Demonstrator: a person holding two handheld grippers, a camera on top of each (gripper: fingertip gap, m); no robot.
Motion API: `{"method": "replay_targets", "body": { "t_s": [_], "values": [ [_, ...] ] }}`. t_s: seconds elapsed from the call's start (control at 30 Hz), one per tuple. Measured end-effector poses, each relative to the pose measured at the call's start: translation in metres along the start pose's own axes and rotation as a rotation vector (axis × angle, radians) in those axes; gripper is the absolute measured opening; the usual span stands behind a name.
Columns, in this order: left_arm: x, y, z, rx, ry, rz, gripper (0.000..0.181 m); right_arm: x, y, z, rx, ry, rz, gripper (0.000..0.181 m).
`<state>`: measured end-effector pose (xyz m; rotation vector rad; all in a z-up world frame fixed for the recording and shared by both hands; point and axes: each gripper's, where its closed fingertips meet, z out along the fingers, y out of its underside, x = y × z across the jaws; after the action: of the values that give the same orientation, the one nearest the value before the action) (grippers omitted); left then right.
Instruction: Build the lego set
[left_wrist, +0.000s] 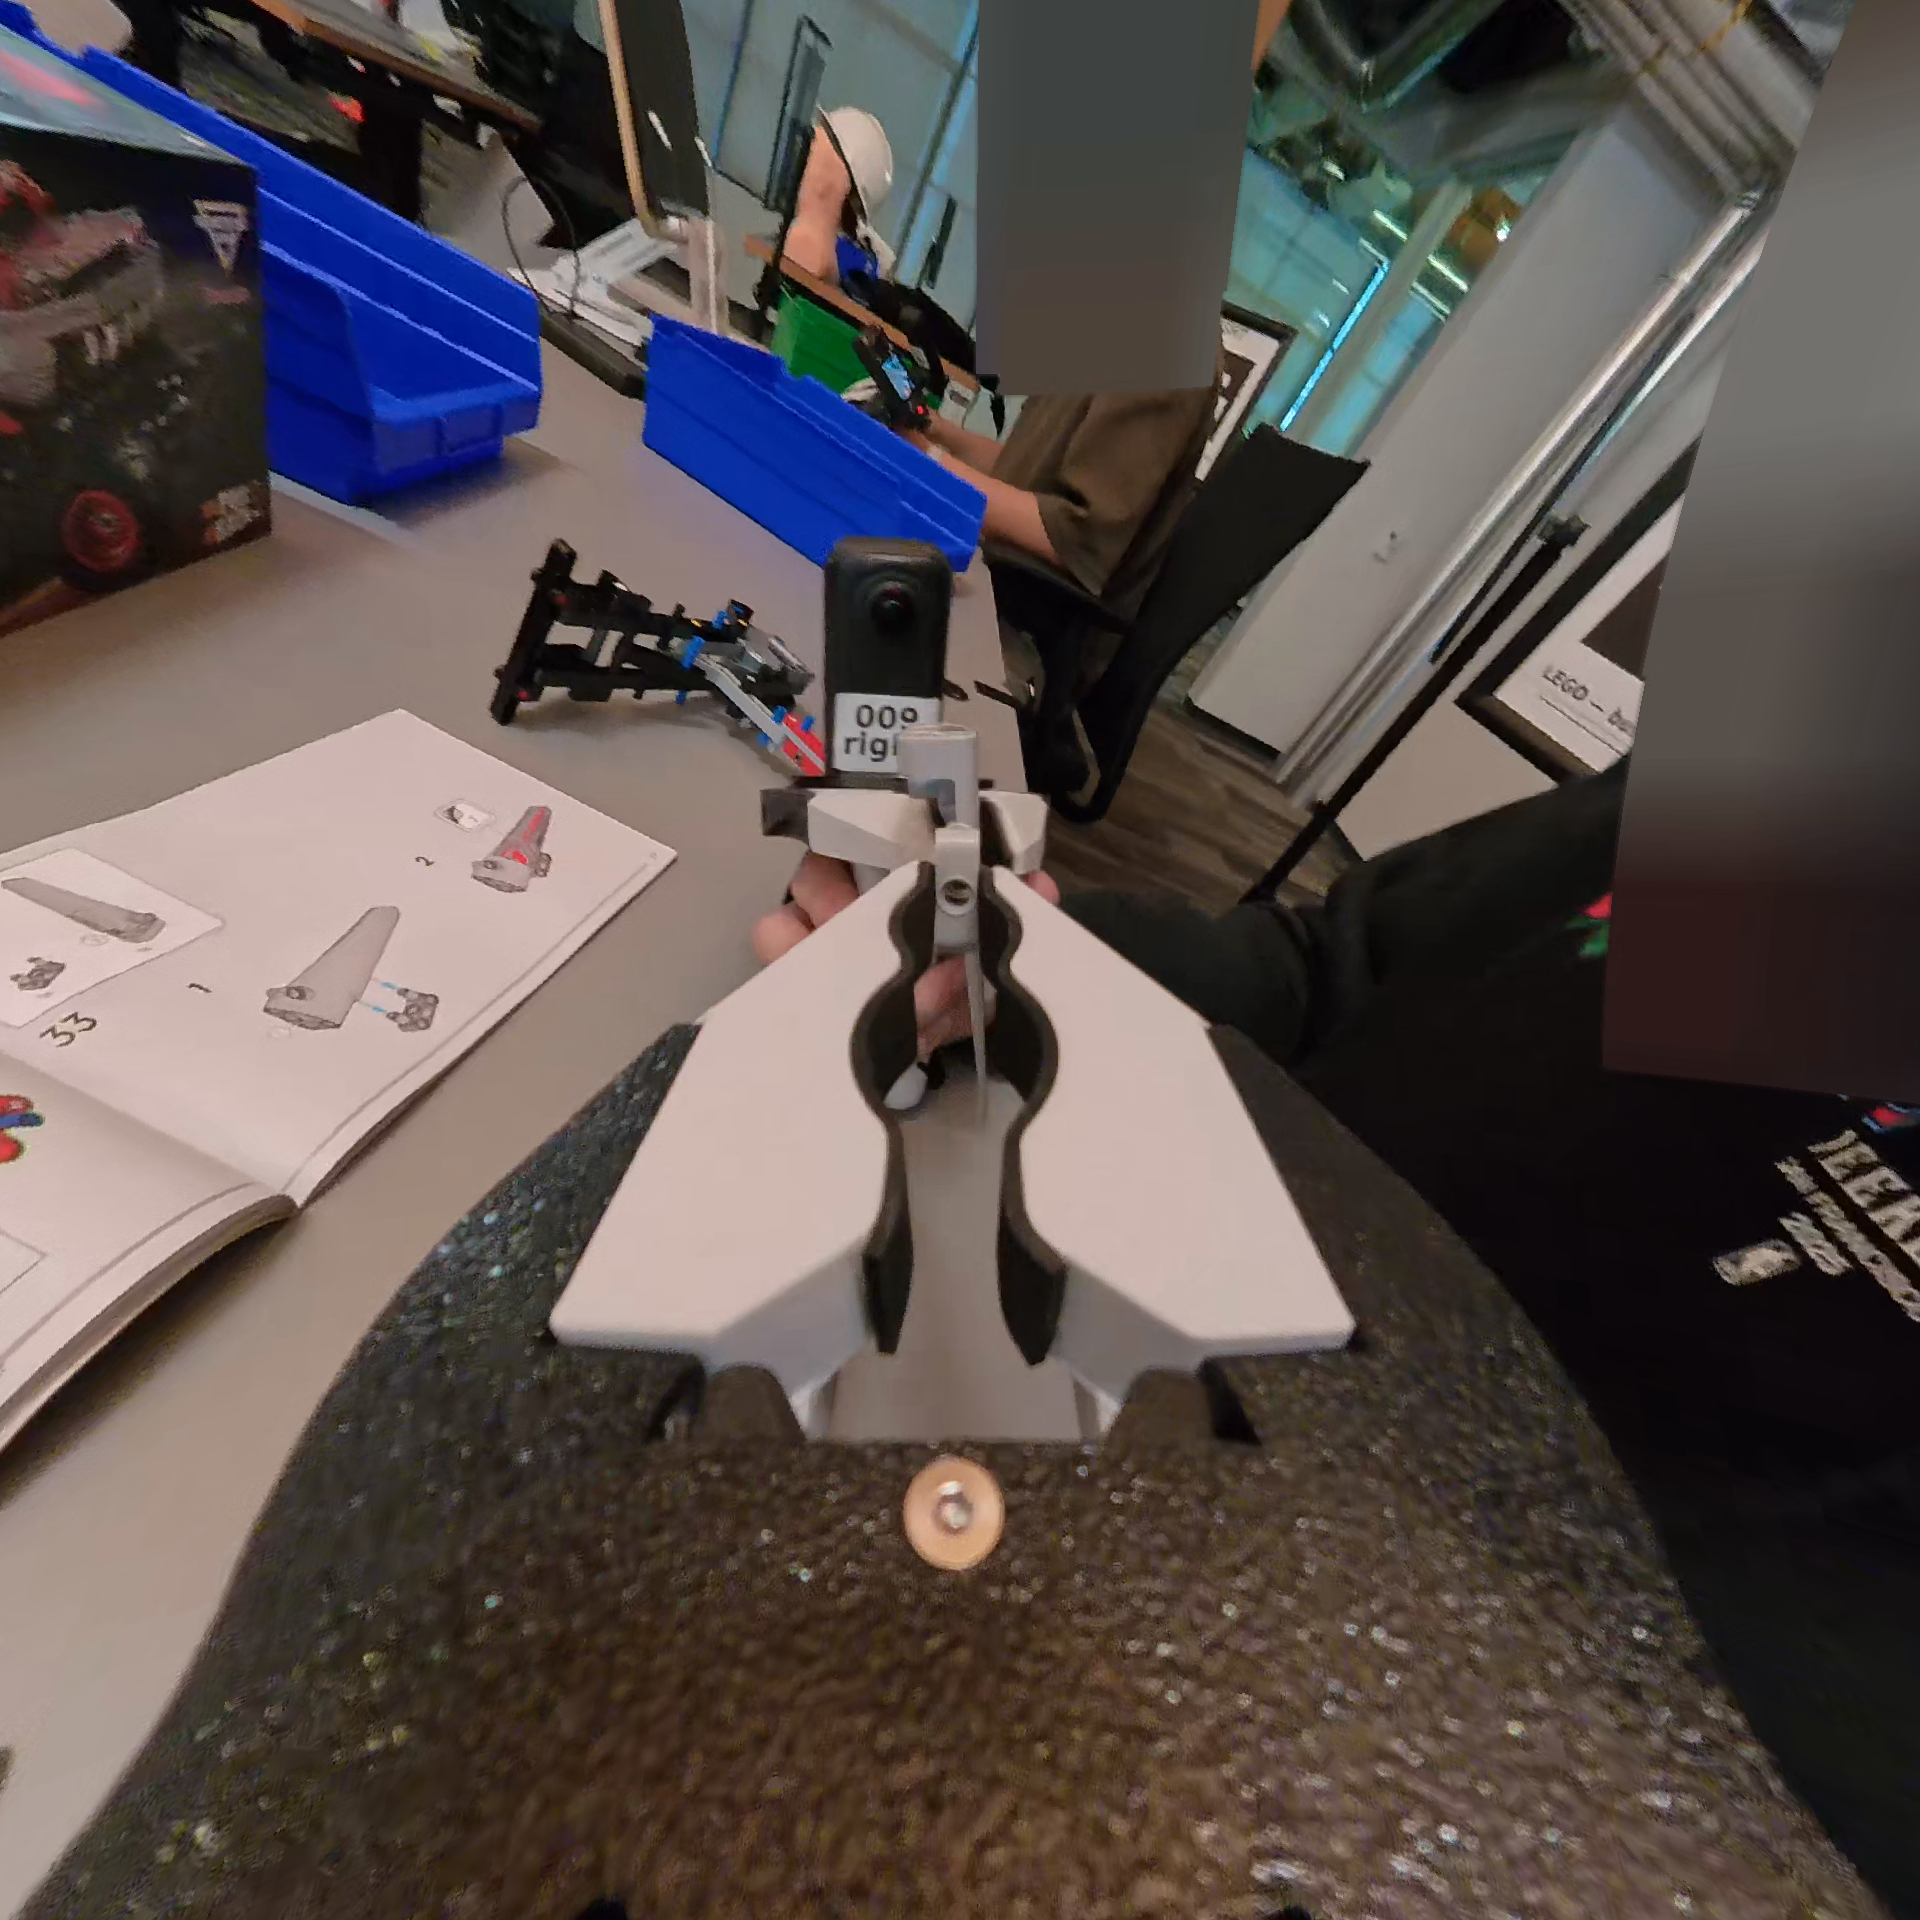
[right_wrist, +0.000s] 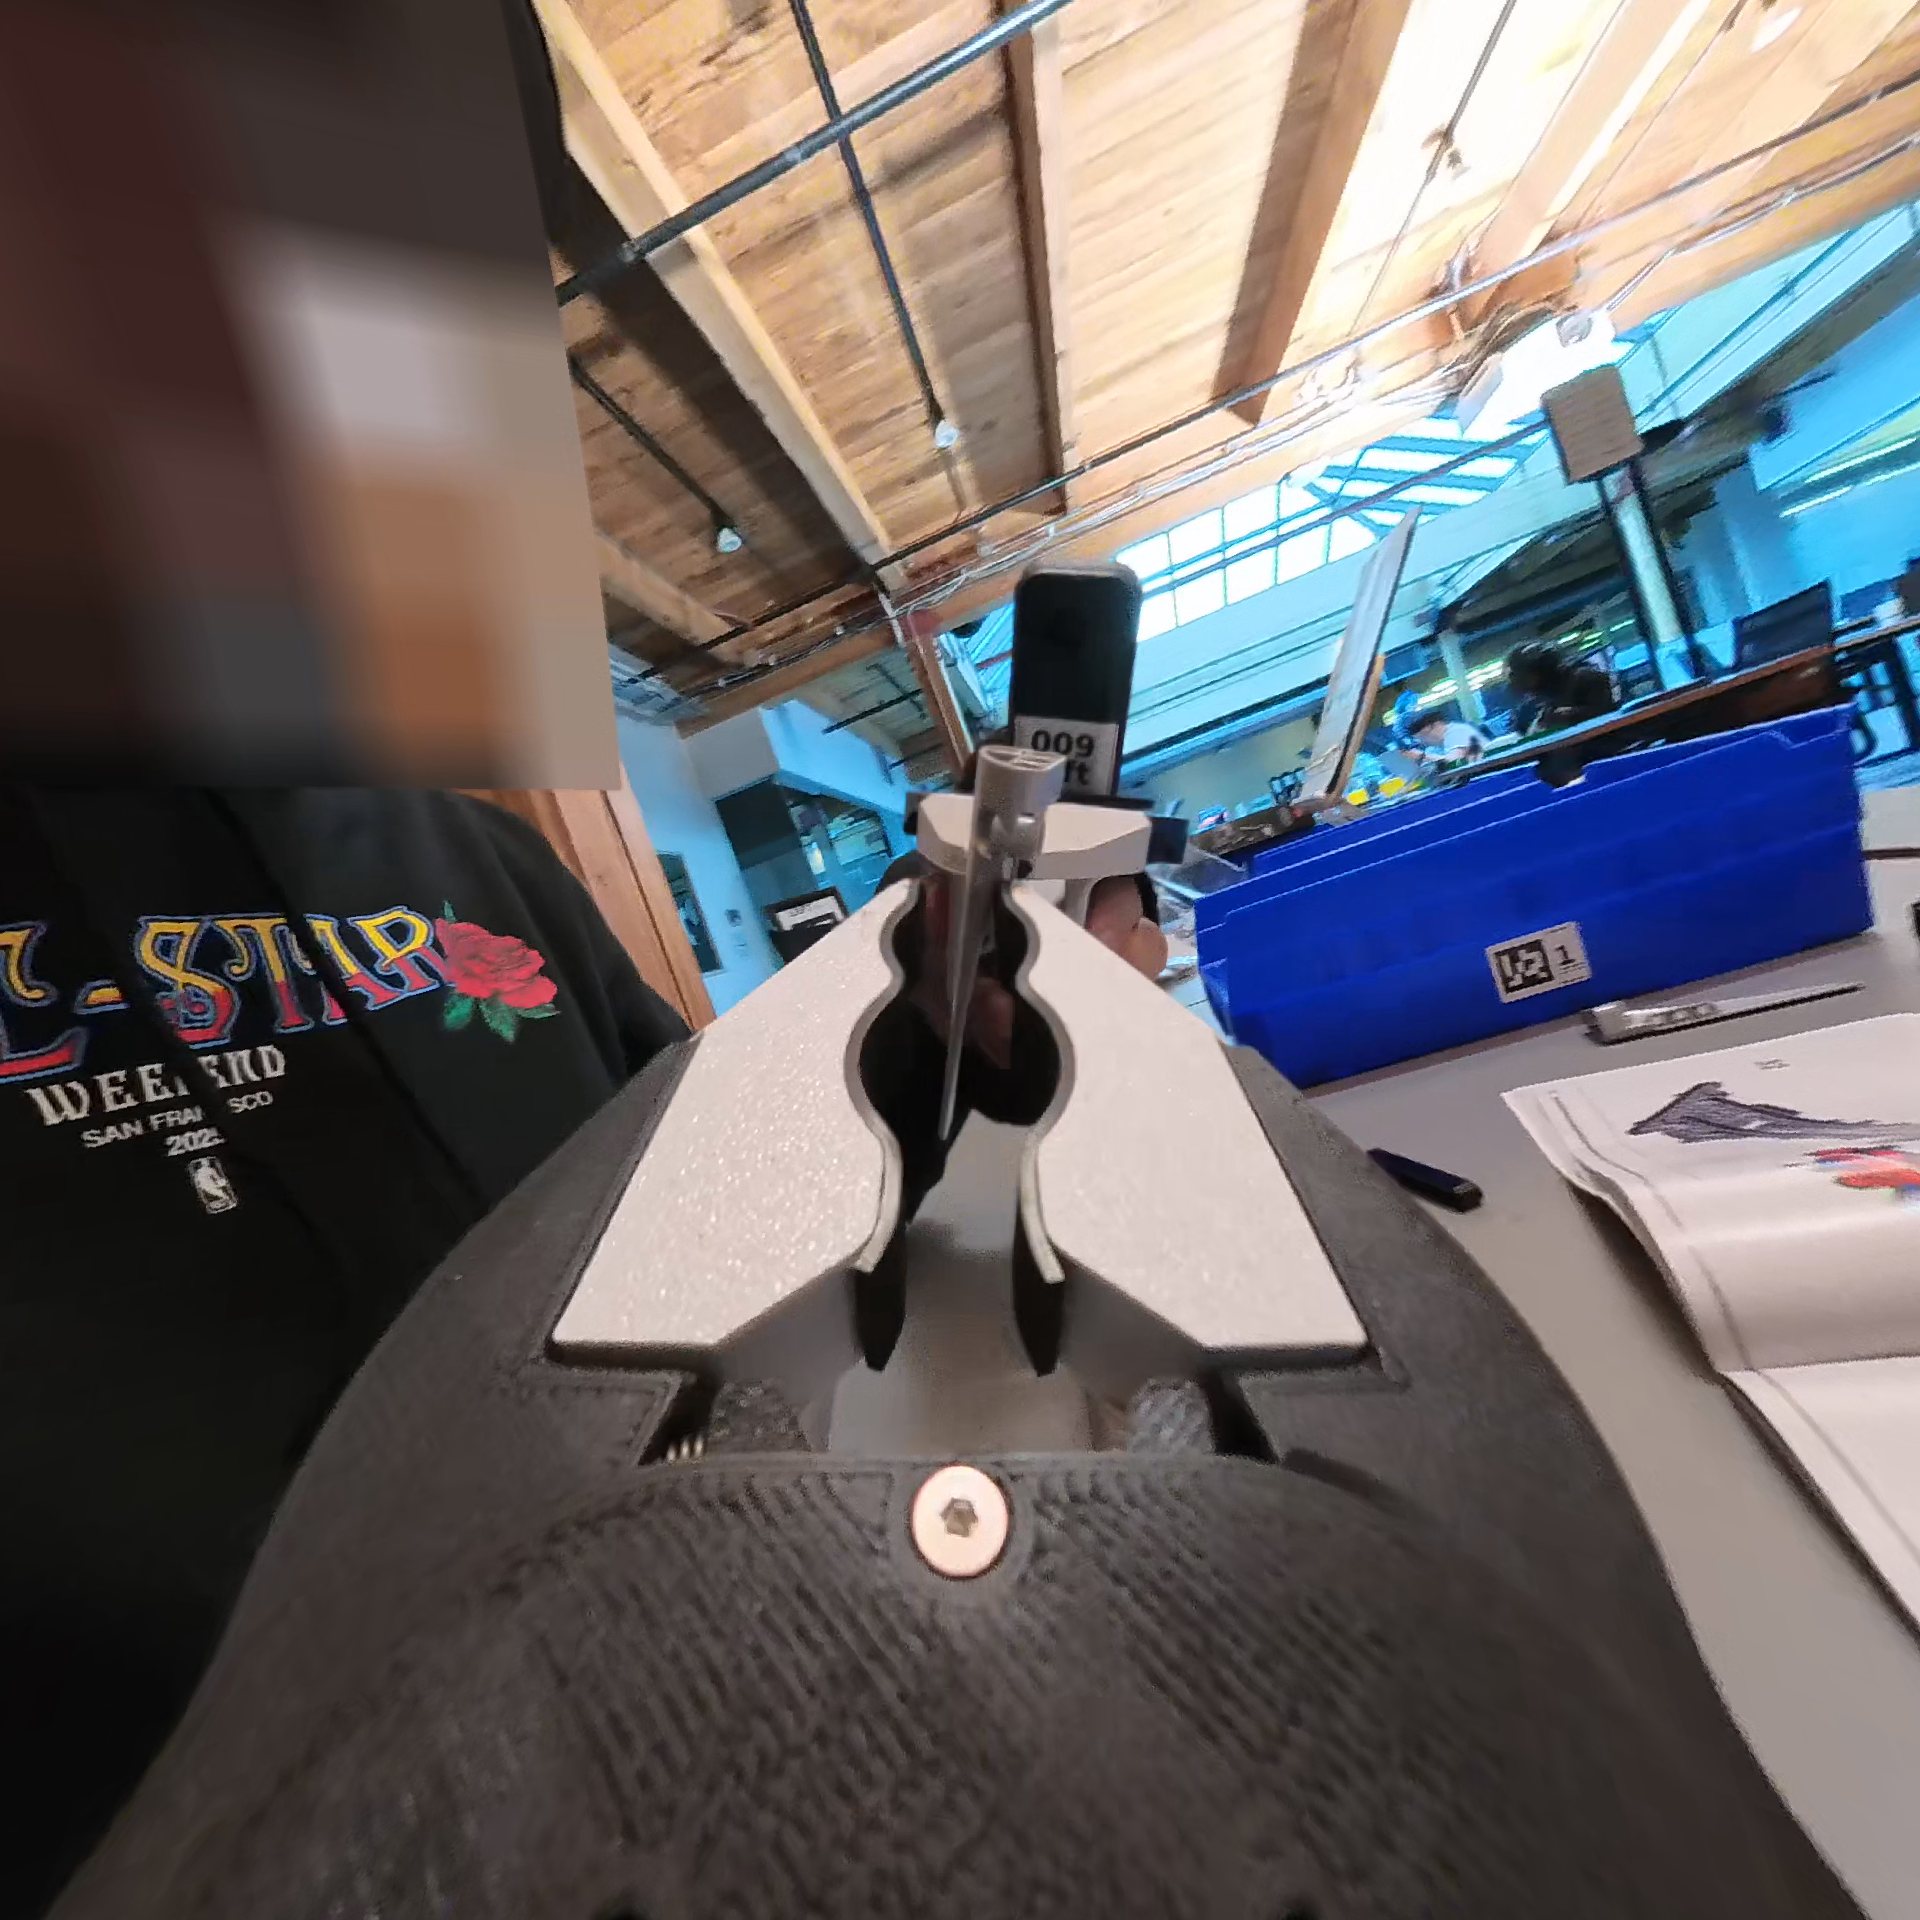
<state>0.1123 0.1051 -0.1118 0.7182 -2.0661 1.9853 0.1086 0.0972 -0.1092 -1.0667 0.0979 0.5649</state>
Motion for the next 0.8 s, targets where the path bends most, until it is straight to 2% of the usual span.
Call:
{"method": "replay_targets", "body": {
  "t_s": [0.23,0.43,0.63,0.8],
  "values": [
    [-0.005,-0.004,0.009,0.059,-0.02,0.019,0.005,0.007,-0.009,-0.008,0.054,0.042,0.005,0.003],
    [0.001,-0.002,0.012,0.062,0.015,0.029,0.005,0.001,-0.009,-0.01,0.045,-0.03,0.085,0.003],
    [-0.001,0.007,0.011,-0.028,-0.032,0.059,0.005,-0.001,-0.005,-0.009,0.015,-0.061,0.119,0.0],
    [-0.001,0.003,0.014,0.034,0.014,-0.009,0.005,-0.001,-0.009,-0.011,0.045,-0.074,0.146,0.0]
  ]
}}
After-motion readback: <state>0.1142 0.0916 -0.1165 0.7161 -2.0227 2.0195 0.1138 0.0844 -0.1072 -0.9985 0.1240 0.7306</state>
